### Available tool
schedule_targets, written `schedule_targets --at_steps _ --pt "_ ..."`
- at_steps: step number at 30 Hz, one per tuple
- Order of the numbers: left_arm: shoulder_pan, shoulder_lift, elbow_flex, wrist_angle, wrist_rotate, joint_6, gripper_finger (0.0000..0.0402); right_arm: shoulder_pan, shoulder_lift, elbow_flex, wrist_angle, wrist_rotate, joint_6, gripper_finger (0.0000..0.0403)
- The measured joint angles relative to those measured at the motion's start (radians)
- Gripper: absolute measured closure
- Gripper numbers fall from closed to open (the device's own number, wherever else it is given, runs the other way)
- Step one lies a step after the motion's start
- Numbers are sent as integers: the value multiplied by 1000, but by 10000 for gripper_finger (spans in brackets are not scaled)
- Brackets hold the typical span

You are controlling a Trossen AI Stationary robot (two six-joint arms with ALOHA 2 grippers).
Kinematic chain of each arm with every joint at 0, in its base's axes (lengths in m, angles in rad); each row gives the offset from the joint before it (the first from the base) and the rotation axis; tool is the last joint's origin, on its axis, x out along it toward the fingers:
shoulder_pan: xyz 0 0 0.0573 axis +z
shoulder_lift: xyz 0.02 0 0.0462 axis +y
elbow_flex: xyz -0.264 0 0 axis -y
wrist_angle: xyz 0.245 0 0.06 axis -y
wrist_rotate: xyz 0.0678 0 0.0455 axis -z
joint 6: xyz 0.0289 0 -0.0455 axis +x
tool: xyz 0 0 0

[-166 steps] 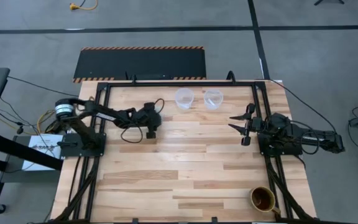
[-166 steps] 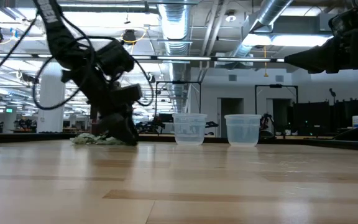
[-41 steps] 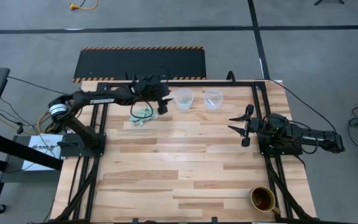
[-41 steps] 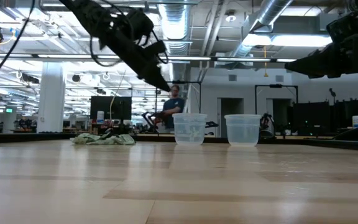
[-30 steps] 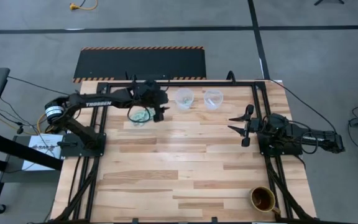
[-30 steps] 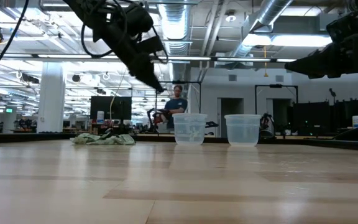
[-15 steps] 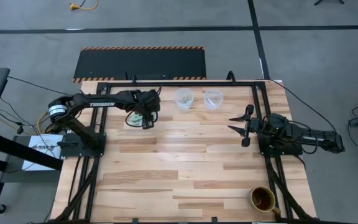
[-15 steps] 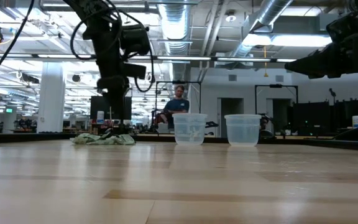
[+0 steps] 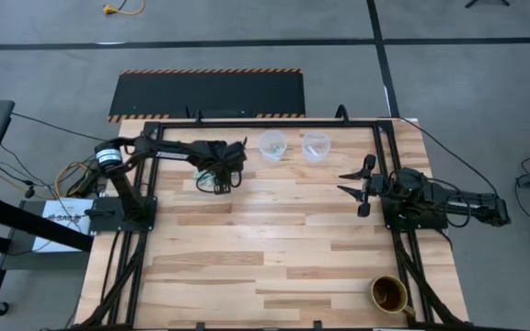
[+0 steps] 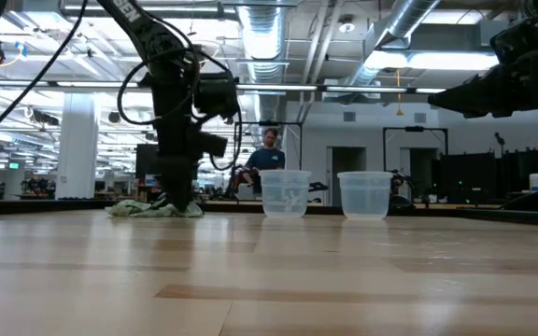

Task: Pick and place Stevia / Truvia into bins
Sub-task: Put the stevia packet into the left transparent container

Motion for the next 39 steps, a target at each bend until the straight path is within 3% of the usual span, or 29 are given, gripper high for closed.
schedule_targets --at_steps 12,27,39 --pt "4 15 0 13 19 2 234 0 0 0 0 0 0 269" --pt "4 15 0 18 46 2 396 0 0 0 0 0 0 269" --pt "-2 14 0 21 46 17 388 0 0 0 0 0 0 269"
